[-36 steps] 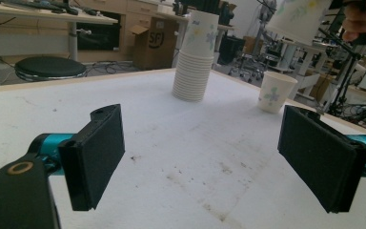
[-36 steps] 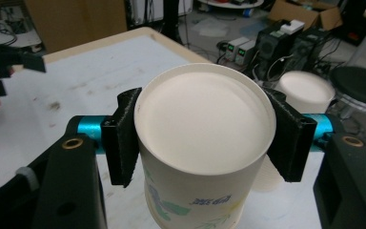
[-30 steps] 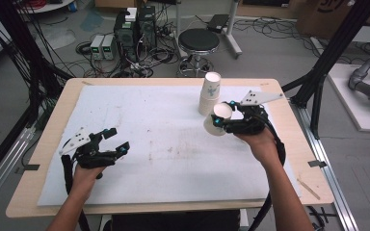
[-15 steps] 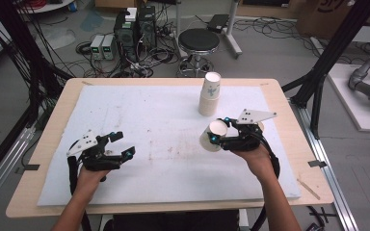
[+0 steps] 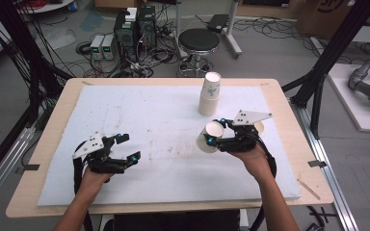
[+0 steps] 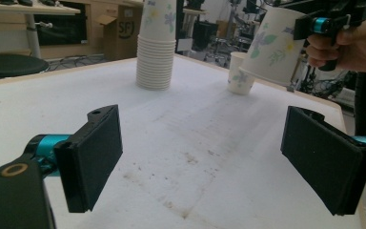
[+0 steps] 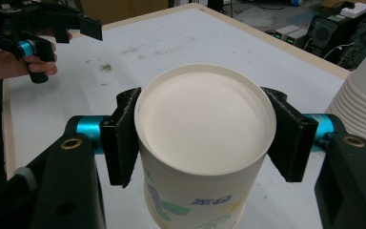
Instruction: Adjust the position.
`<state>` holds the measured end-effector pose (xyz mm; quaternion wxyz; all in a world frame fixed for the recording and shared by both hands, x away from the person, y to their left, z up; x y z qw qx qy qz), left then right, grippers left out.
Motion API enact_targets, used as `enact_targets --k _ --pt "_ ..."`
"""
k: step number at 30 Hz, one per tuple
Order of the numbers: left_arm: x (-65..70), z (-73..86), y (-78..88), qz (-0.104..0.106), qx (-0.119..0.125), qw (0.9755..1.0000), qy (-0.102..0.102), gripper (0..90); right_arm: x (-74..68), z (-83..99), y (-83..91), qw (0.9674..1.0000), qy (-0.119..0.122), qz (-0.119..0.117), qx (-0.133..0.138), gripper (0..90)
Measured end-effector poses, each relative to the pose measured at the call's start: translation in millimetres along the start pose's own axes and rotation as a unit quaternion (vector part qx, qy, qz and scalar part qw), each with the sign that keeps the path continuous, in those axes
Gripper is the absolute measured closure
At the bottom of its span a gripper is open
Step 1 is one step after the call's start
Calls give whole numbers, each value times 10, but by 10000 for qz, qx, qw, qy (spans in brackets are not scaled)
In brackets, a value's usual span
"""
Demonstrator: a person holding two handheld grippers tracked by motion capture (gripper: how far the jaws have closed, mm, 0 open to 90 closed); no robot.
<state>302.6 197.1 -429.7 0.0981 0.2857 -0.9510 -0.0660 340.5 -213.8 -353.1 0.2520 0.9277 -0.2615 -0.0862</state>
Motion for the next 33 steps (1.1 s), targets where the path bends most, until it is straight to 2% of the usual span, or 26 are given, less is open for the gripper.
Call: enact_targets --k 2,6,15,24,33 --pt "19 1 -20 61 3 9999 -96 139 -11 -2 -9 10000 10 -31 -1 366" --pt "77 -5 -67 169 -88 9989 -426 140 -36 -7 -50 9998 107 -163 0 366" --pt "216 -81 -224 469 -268 9981 -300 142 -123 16 -142 9989 188 -425 -34 365" --pt "368 -164 -477 917 -444 9937 -461 142 -177 -34 -151 9981 264 -548 26 365" --pt "420 -284 -771 1175 -566 9893 -661 142 -231 -47 -197 9970 311 -712 -40 365"
Point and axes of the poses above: each handheld gripper's, and its own axes: y roughly backward along the jaws, z roughly out of its underside, x roughly to its right, the point moved 1 cm from there along -y, roughly forward along the jaws, and after that the axes turned 4 degrees about -x, right-handed, at the moved point
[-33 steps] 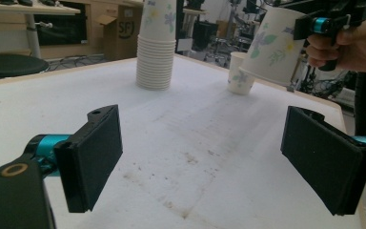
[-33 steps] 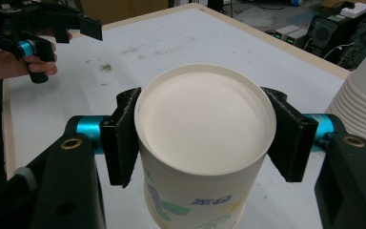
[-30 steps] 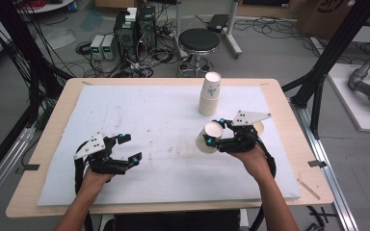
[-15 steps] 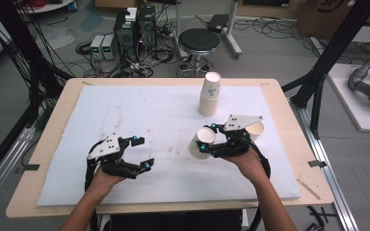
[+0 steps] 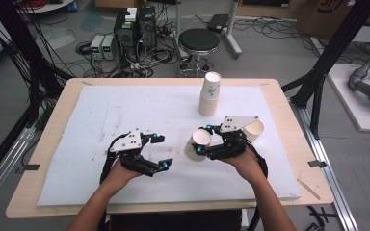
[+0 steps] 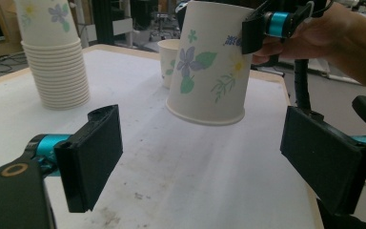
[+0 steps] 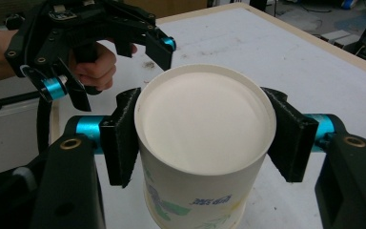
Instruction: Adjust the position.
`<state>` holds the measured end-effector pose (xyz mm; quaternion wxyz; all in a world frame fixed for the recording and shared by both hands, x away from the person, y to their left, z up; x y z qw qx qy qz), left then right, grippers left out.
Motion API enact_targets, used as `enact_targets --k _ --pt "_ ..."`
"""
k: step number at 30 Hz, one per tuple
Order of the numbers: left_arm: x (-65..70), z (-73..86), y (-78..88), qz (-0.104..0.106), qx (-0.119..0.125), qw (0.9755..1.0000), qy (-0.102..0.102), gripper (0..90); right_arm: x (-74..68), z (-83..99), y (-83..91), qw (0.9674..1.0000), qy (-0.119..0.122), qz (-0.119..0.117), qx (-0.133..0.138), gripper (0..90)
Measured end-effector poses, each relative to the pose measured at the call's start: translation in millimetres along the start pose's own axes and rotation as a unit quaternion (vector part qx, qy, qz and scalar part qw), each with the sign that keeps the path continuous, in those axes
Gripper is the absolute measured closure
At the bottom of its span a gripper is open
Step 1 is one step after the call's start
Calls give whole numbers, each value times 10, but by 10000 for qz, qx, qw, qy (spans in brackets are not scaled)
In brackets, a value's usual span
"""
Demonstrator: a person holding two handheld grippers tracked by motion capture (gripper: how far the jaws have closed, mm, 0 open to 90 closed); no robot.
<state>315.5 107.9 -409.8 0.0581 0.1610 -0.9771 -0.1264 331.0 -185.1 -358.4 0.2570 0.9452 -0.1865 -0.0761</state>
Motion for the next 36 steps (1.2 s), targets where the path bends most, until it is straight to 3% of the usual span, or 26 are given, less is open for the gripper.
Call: enact_targets --k 11,36 --pt "-1 -73 -293 294 -173 9993 -130 142 -29 -7 -31 9999 70 -105 -8 364" --pt "60 -86 -575 670 -198 9974 -186 196 -91 -21 -108 9985 104 -541 29 364"
Point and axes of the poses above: each handheld gripper's, and its own axes: y roughly backward along the jaws, z roughly out of its underside, x roughly to its right, the point moved 1 cm from there along -y, roughly forward along the jaws, and after that the axes turned 4 degrees about -x, right-handed, at the moved point
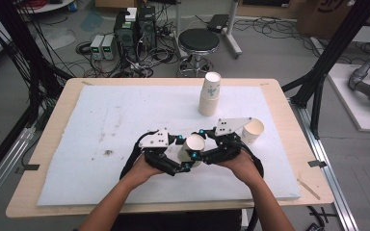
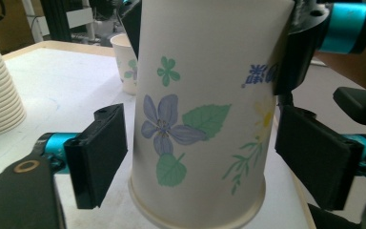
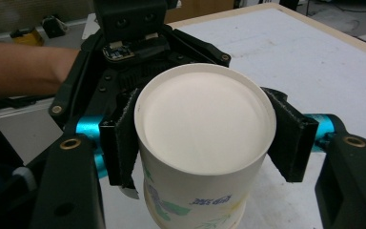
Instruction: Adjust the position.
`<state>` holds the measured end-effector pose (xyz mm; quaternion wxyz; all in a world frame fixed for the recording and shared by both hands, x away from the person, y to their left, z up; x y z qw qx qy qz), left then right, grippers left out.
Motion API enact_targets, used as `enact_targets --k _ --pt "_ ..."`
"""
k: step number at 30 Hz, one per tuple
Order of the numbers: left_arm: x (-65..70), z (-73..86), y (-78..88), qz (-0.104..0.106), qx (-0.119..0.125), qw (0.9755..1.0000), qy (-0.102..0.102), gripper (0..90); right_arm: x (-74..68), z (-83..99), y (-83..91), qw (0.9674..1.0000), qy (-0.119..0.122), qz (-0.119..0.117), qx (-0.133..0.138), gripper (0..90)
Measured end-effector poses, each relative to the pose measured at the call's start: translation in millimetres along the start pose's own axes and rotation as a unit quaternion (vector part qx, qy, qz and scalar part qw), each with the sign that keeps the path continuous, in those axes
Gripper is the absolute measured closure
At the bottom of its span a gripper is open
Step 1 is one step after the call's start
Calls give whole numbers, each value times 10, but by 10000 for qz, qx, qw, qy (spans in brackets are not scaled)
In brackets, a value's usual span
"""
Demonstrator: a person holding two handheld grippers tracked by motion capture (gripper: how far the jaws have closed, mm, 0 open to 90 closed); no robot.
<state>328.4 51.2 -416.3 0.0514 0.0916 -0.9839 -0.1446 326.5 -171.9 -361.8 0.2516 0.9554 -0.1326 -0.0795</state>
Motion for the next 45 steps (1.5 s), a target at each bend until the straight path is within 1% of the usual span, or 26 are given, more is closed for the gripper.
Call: enact_targets --k 4,12,13,14,15,16,19,22,23,27,29,32,34,36,38,39,41,44,45 --pt "0 1 0 47 12 10000 -64 254 -1 3 -7 10000 -16 -55 22 364" --pt "6 -7 31 2 -83 9999 -90 339 3 17 -14 9999 -81 -98 36 364" --pt "7 -8 36 -11 -96 9999 -91 348 8 17 -18 9999 -80 -99 55 352" --pt "8 -8 45 -23 -126 9999 -76 349 8 20 -22 9999 -105 -85 73 303" --pt "9 -11 56 -44 -202 9998 -45 353 5 22 -32 9997 -198 -37 120 202" --pt "7 -13 62 -65 -286 9996 -48 355 6 23 -37 9995 -300 25 125 176" --pt "5 -38 100 -92 -535 9985 -75 357 4 26 -35 9996 -216 -101 163 176" --pt "11 -77 143 -94 -814 9965 -155 358 -11 17 -32 9997 -164 -116 160 176" --pt "16 -88 156 -110 -871 9960 -167 357 -10 16 -34 9997 -124 -114 159 176" --pt "21 -130 215 -131 -1182 9925 -281 358 -25 18 -51 9999 -48 -149 72 176" --pt "15 -147 246 -155 -1357 9901 -329 359 -40 8 -60 9998 10 -188 31 176" --pt "11 -172 273 -165 -1613 9861 -359 359 -57 -13 -70 9998 82 -142 -66 176" --pt "13 -201 291 -177 -1798 9827 -417 360 -61 -20 -76 9998 131 -142 -86 176" --pt "16 -229 307 -165 -1920 9803 -438 359 -63 -22 -82 9997 153 -132 -163 176" --pt "13 -258 321 -157 -2109 9761 -504 359 -61 -21 -87 9993 226 -130 -260 176" --pt "13 -266 323 -159 -2165 9748 -519 360 -60 -21 -89 9992 240 -107 -309 176" --pt "11 -295 333 -147 -2351 9700 -596 360 -64 -21 -93 9988 243 -113 -399 176" --pt "-3 -333 349 -177 -2573 9637 -690 360 -63 -25 -99 9979 347 -140 -522 176" --pt "-9 -345 356 -180 -2627 9622 -692 360 -64 -27 -102 9975 392 -130 -570 176"
Point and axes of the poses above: each handheld gripper's, and its own axes: y roughly backward along the jaws, z roughly out of its underside, x roughly to its right, the point moved 1 cm from there along -y, roughly forward along the jaws, and after that the axes turned 4 degrees about -x, right-handed, at the moved point
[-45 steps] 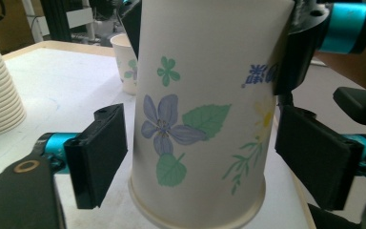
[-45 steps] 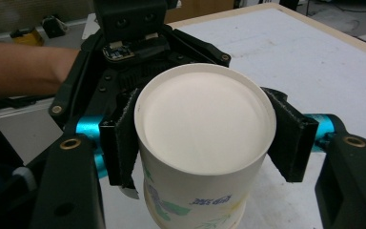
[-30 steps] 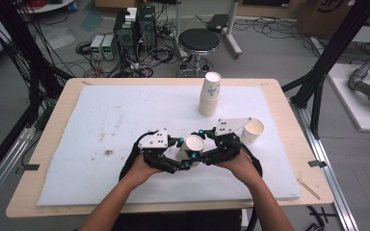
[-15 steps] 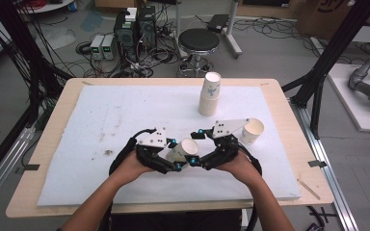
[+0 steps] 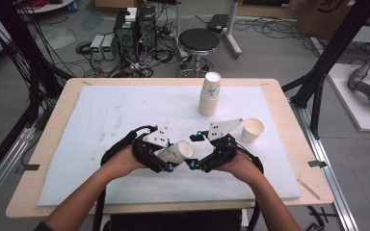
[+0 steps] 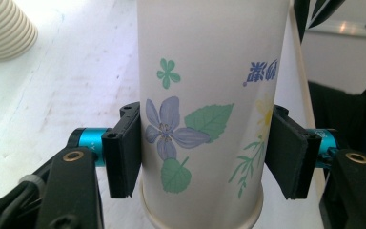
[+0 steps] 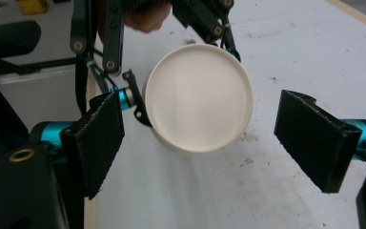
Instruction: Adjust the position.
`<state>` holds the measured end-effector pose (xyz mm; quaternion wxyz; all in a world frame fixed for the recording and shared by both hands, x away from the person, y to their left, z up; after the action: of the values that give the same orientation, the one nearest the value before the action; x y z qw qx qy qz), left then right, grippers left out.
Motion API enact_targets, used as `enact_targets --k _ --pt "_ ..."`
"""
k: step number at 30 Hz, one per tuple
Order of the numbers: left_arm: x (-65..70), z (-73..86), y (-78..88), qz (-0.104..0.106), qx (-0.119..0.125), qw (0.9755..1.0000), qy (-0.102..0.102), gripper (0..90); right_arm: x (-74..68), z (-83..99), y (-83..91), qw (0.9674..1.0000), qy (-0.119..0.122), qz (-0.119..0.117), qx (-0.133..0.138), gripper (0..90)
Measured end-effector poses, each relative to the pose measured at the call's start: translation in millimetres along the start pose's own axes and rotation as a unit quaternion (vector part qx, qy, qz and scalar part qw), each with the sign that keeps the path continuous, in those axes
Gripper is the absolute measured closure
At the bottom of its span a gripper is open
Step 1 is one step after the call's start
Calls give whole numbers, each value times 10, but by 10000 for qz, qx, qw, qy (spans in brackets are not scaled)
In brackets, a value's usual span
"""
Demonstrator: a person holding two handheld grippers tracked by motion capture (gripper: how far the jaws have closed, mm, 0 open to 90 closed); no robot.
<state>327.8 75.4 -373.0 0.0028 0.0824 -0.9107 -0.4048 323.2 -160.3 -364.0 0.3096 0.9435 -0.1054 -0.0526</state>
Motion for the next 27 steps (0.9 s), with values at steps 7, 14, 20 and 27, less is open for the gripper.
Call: enact_targets --k 7,14,20,27 --pt "11 -56 32 87 -457 9988 -159 362 8 -28 -41 9993 174 31 -324 176" --pt "26 -111 38 173 -690 9969 -341 361 -6 -89 -77 9982 309 -27 -520 180" --pt "47 -120 -1 251 -773 9958 -432 361 -33 -125 -134 9966 413 -117 -703 183" --pt "51 -129 -8 279 -807 9951 -494 361 -41 -134 -205 9950 536 -186 -825 238"
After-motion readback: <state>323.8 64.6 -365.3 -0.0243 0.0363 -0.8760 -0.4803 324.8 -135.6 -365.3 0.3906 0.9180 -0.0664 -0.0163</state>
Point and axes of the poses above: each handheld gripper's, and its own axes: y roughly backward along the jaws, z roughly out of its underside, x roughly to its right, the point moved 1 cm from there along -y, roughly forward along the jaws, and after that the axes turned 4 degrees about -x, right-handed, at the moved point
